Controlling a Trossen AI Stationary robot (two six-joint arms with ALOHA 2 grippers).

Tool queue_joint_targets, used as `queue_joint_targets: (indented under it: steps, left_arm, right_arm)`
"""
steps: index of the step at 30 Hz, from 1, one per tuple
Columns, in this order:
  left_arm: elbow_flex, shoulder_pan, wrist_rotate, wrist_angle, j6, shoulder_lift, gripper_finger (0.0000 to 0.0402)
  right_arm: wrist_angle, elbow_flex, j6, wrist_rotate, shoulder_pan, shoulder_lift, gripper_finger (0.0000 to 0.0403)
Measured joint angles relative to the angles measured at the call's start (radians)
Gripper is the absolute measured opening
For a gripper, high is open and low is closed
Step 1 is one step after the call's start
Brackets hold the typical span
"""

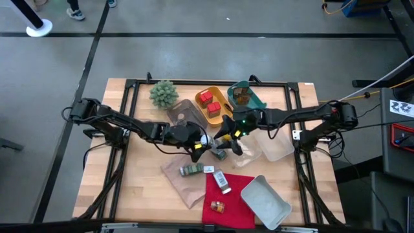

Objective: Sort spices by type
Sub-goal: Put the left white seasoning bottle into the right transparent bin

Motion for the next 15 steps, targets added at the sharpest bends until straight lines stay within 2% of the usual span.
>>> queue_joint_targets:
  steps: [4, 15]
  left_arm:
    - [0.000, 0.000, -0.002, -0.005, -0.001, 0.000, 0.0198]
    - [0.000, -0.006, 0.005, -0.013, 0.013, -0.001, 0.0198]
  right_arm:
    - [-0.001, 0.000, 0.003, 0.062, 0.012, 0.000, 0.0241]
    - [0.003, 0.000, 0.001, 0.135, 0.008, -0.014, 0.0241]
